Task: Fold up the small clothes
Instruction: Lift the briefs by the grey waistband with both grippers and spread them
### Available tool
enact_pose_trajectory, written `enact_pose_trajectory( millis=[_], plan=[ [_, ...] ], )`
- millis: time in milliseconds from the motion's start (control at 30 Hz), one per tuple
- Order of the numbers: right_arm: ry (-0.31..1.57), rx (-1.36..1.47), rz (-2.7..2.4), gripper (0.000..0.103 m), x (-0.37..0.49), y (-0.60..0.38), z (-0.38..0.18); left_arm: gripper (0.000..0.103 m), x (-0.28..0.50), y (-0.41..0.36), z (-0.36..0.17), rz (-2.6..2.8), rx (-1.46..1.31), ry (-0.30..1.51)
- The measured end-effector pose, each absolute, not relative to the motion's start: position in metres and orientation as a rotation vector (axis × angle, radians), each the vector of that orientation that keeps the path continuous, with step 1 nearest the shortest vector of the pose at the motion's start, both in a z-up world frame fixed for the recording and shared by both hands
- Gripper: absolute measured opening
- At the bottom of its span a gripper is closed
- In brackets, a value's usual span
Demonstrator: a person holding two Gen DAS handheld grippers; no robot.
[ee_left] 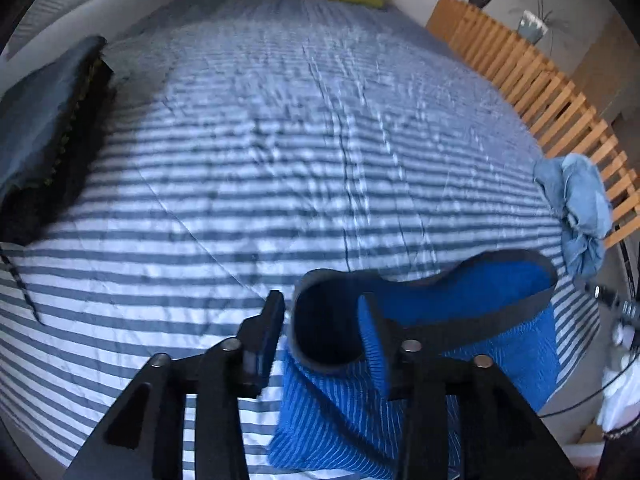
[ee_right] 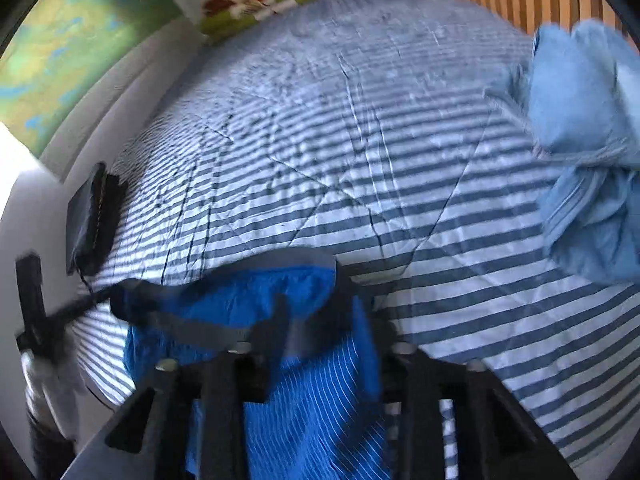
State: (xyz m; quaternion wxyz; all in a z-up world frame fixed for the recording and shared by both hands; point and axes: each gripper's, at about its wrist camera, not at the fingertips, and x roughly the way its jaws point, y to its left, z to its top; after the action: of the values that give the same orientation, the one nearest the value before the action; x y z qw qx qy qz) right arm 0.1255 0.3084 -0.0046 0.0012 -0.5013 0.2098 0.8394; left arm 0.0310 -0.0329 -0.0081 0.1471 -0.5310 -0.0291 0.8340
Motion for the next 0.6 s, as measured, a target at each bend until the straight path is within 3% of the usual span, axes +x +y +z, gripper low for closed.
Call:
enact_pose_trajectory(
  millis=[400, 433, 500, 600],
  plan=[
    [0.204, -1.714, 2.672, 0.041, 0.105, 0.228, -0.057, 0.046, 0.041, -0.083, -0.001, 2.509, -1.496, -0.088],
    [0.172, -1.721, 2.661, 0.039, 0.101, 0.225, -0.060, 0.046, 0.041, -0.086, -0.001, 2.518, -1.498, -0.088],
    [0.141, -1.736, 2.637, 0.009, 0.096, 0.224, -0.063, 0.046, 0.042, -0.094, 0.000, 2.537, -1.495, -0.096],
    [0.201, -1.706, 2.690, 0.004, 0.100, 0.237, -0.046, 0.046, 0.042, -0.100, -0.001, 2.549, -1.496, -0.105]
  ],
)
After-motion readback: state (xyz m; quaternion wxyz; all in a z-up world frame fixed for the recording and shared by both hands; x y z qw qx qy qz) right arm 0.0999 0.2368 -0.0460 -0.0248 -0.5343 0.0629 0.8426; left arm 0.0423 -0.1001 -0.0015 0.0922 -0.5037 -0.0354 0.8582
